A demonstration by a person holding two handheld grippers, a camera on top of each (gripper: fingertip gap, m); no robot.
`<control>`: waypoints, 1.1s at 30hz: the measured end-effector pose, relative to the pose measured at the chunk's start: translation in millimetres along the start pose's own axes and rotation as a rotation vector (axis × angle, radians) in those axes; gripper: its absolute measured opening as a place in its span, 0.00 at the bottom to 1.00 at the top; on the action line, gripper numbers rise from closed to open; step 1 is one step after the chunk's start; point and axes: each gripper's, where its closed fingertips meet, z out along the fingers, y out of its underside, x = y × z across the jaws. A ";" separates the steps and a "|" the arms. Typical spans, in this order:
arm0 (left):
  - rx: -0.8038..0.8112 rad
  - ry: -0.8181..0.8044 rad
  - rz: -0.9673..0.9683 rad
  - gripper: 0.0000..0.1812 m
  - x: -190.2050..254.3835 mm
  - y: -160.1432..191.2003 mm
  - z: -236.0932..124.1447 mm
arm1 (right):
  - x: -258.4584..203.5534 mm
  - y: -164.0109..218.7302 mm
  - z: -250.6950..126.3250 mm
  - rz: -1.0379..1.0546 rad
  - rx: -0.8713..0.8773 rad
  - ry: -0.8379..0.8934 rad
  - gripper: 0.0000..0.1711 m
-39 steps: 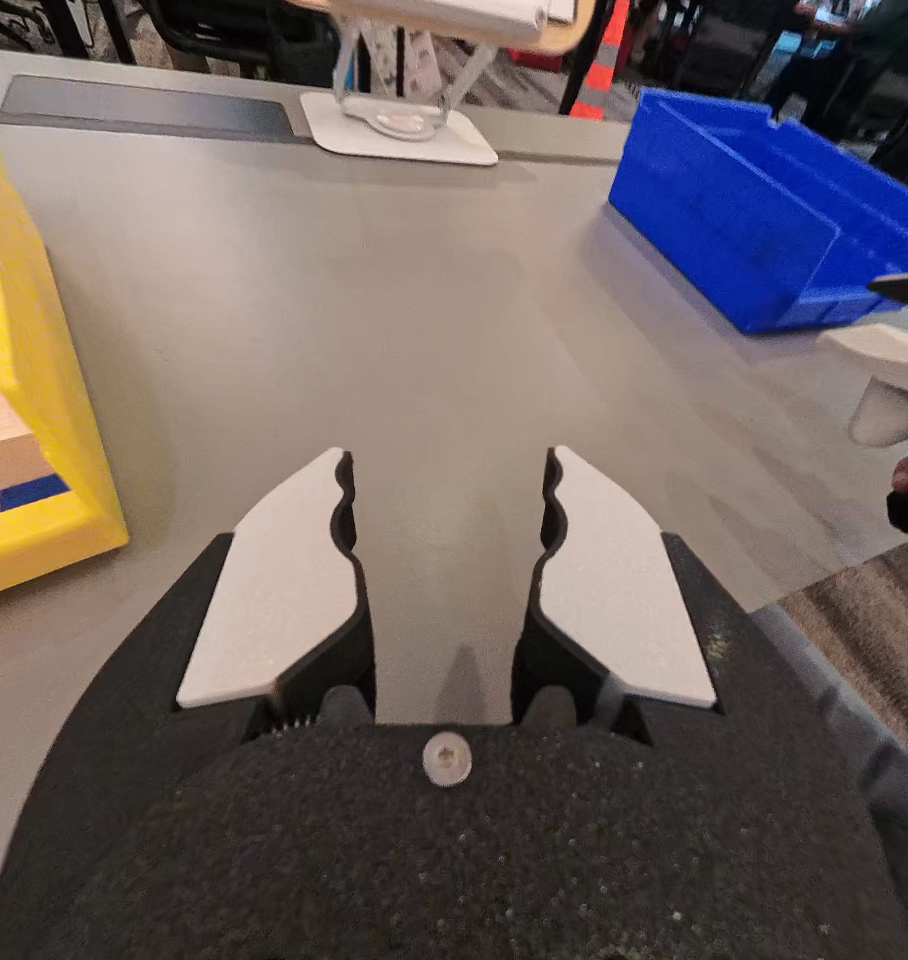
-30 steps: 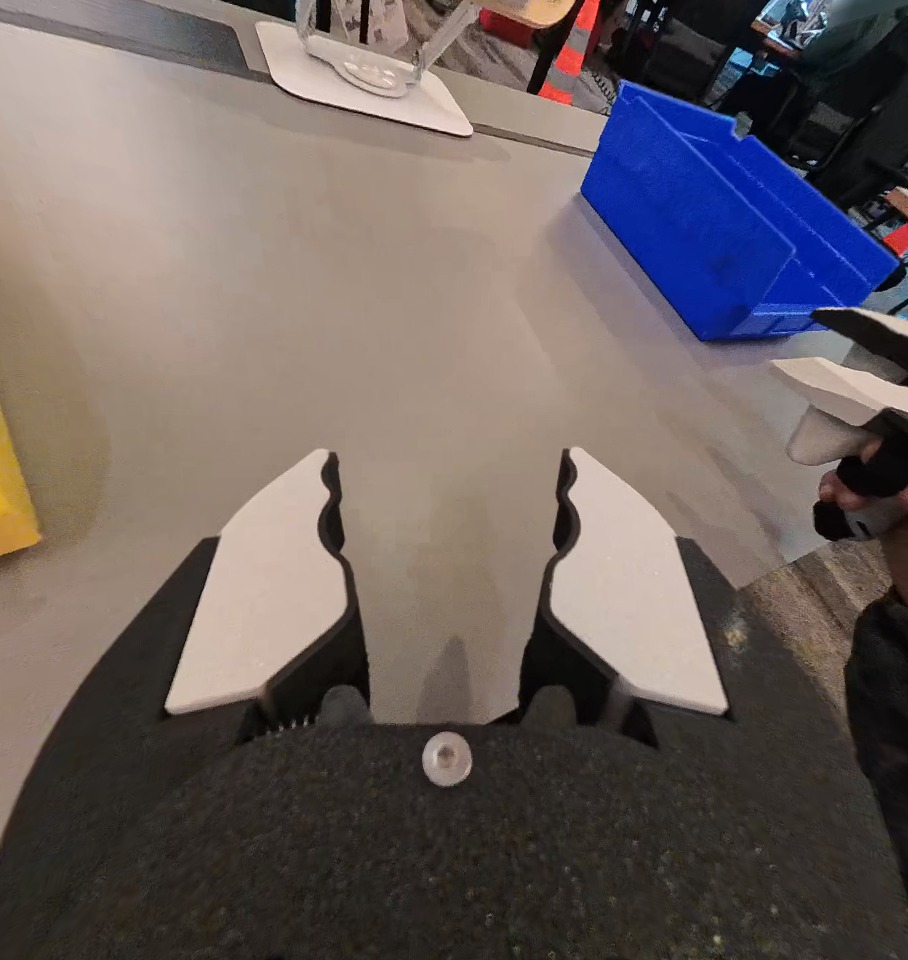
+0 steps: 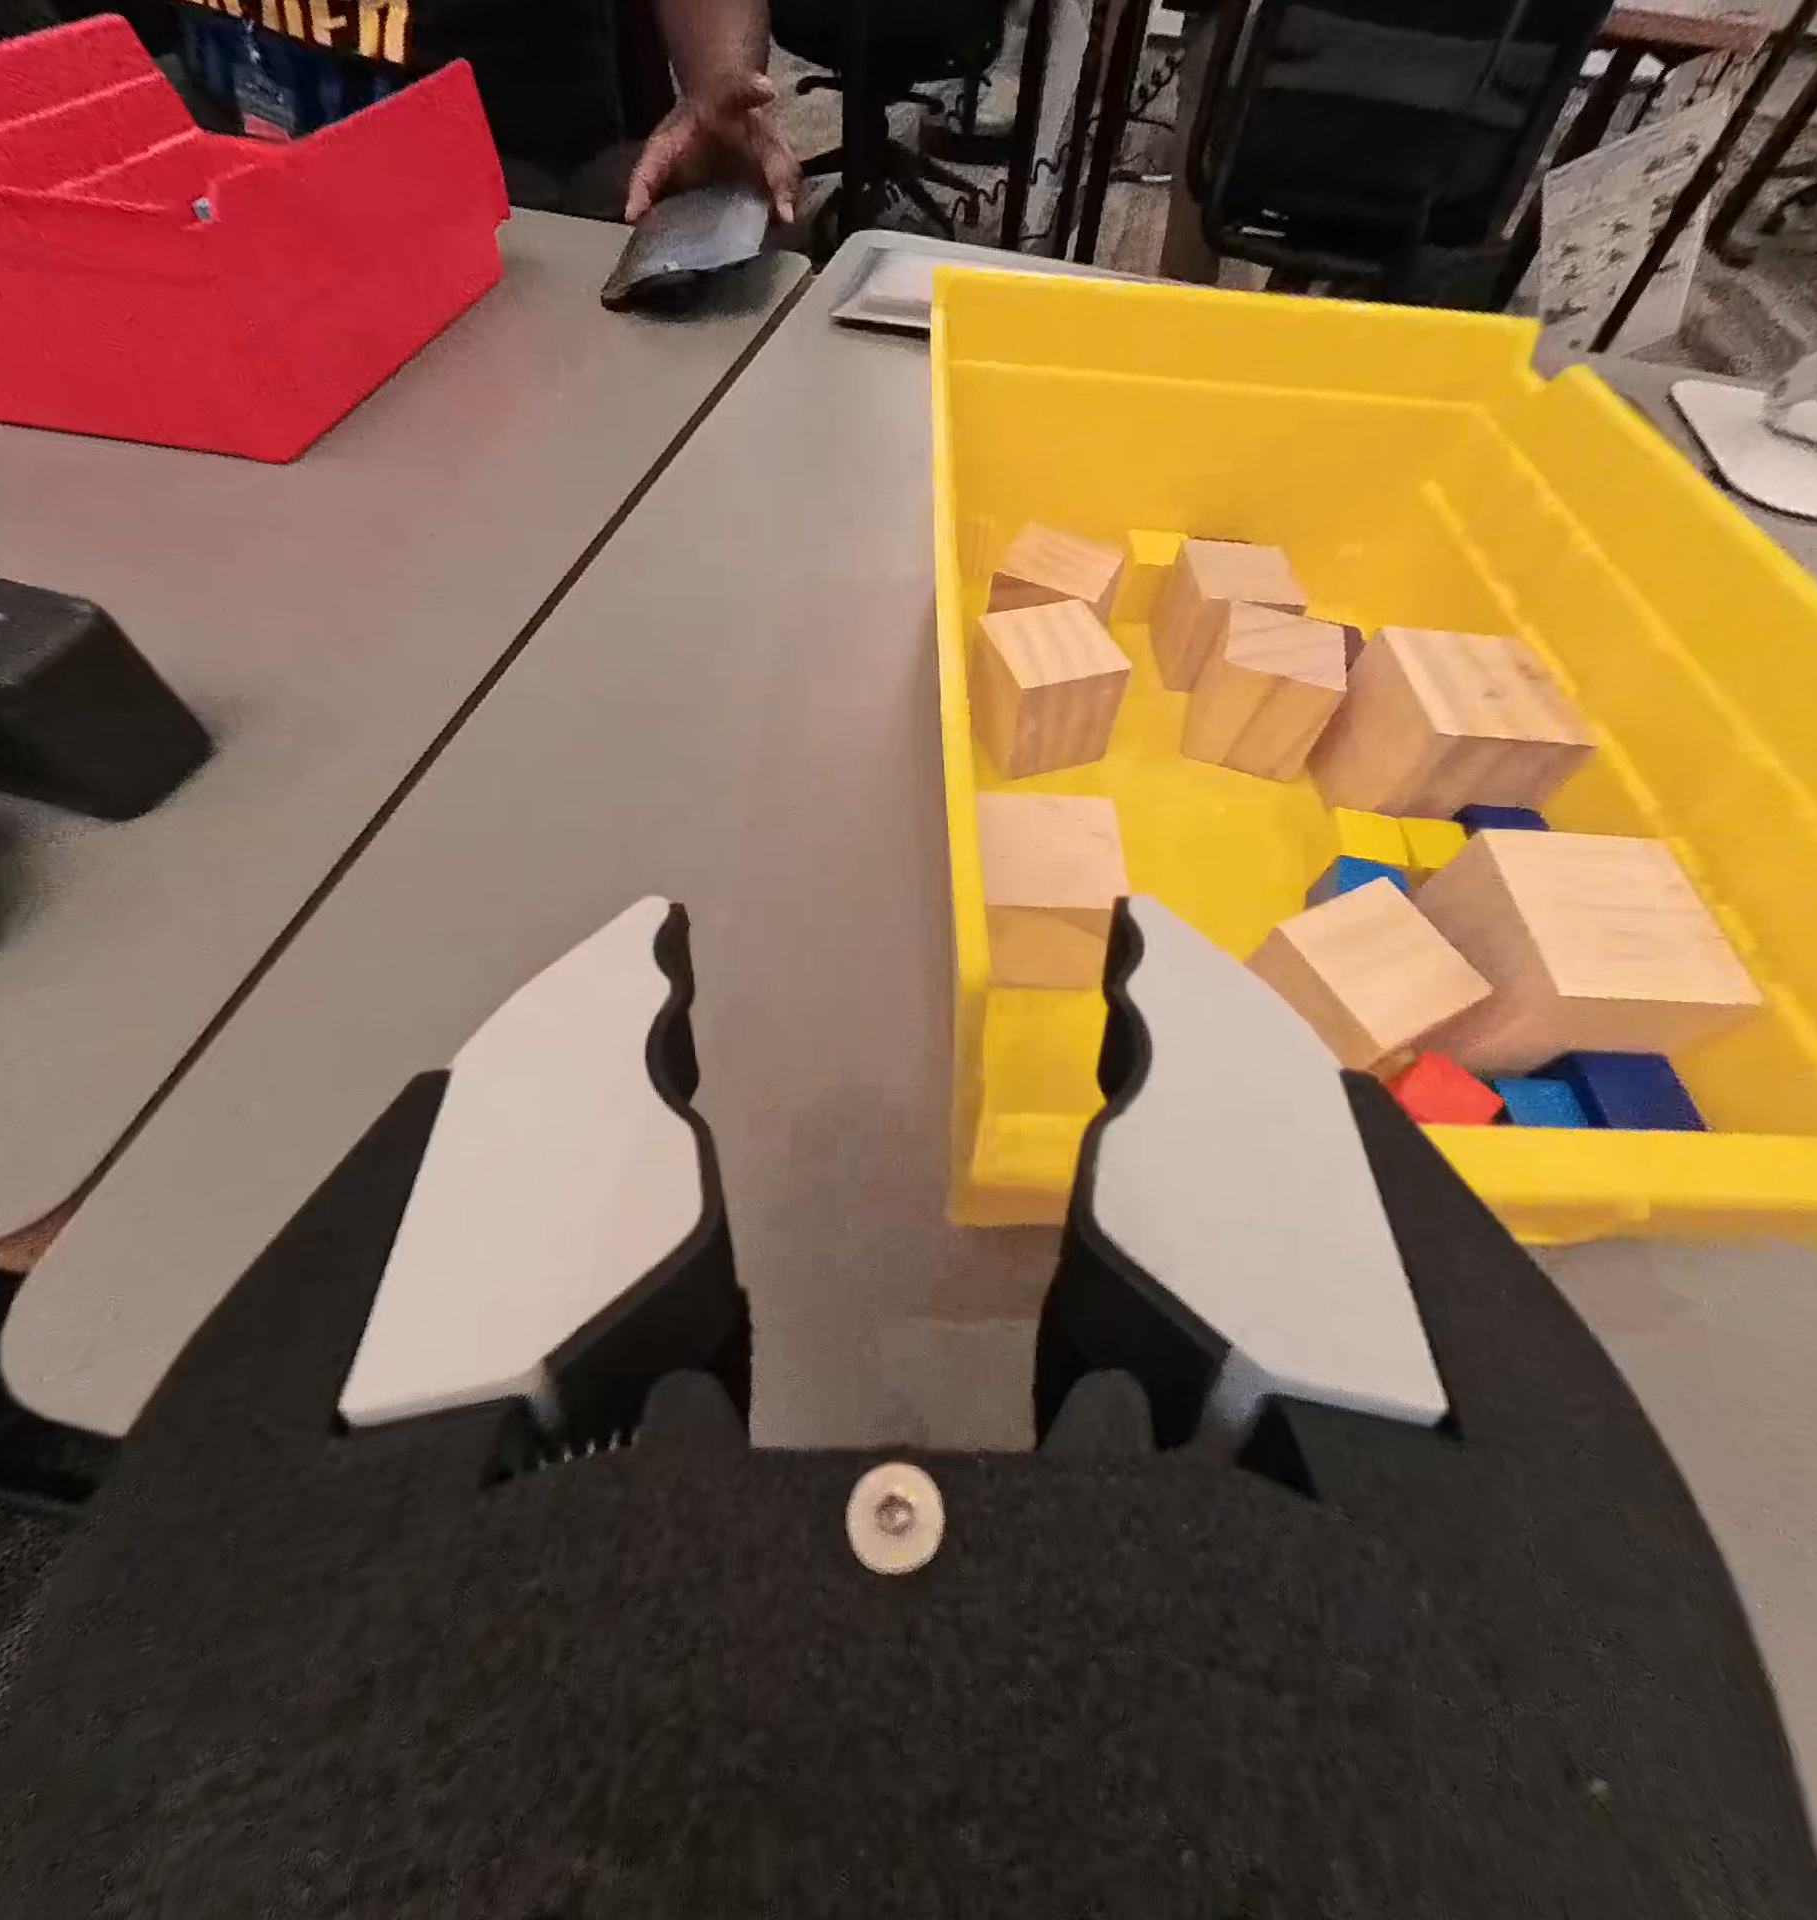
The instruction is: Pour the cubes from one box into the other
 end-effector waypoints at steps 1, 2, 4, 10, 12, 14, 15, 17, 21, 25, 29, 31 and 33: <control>-0.017 0.008 0.002 0.41 2.4 2.0 7.7 | -11.2 -4.3 7.2 0.015 -0.006 -0.022 0.47; -0.031 0.009 0.003 0.41 10.4 5.4 13.2 | -23.8 -8.2 15.4 0.045 -0.016 -0.057 0.46; -0.057 -0.005 0.010 0.36 12.8 6.0 20.1 | -45.5 -14.3 34.2 0.107 -0.053 -0.111 0.46; -0.051 -0.062 0.028 0.07 11.2 -0.3 21.5 | -105.9 -47.9 98.3 0.289 -0.057 -0.148 0.39; -0.019 -0.048 -0.008 0.04 15.5 1.4 18.6 | -136.8 -57.8 117.0 0.306 -0.054 -0.197 0.40; 0.007 -0.025 -0.044 0.02 20.7 3.3 15.6 | -163.9 -66.8 133.4 0.283 -0.050 -0.229 0.42; 0.014 -0.022 -0.043 0.02 22.8 4.3 14.5 | -172.2 -70.2 141.1 0.268 -0.049 -0.224 0.42; 0.020 -0.030 -0.012 0.02 25.8 5.7 12.7 | -179.9 -77.8 153.9 0.259 -0.034 -0.195 0.41; 0.011 -0.033 0.023 0.02 34.3 8.6 9.6 | -170.4 -89.7 170.1 0.264 -0.002 -0.088 0.32; -0.085 -0.038 0.045 0.02 36.9 8.8 8.6 | -155.0 -102.6 183.4 0.205 -0.042 -0.049 0.32; -0.168 -0.073 0.126 0.05 35.2 2.8 13.2 | -133.1 -117.3 207.9 0.196 -0.168 -0.056 0.34; -0.185 -0.056 0.106 0.06 34.3 -2.0 17.1 | -130.3 -117.3 223.5 0.195 -0.239 -0.087 0.32; -0.264 -0.019 0.067 0.10 30.8 -1.7 24.0 | -138.5 -106.8 236.6 0.221 -0.373 -0.172 0.32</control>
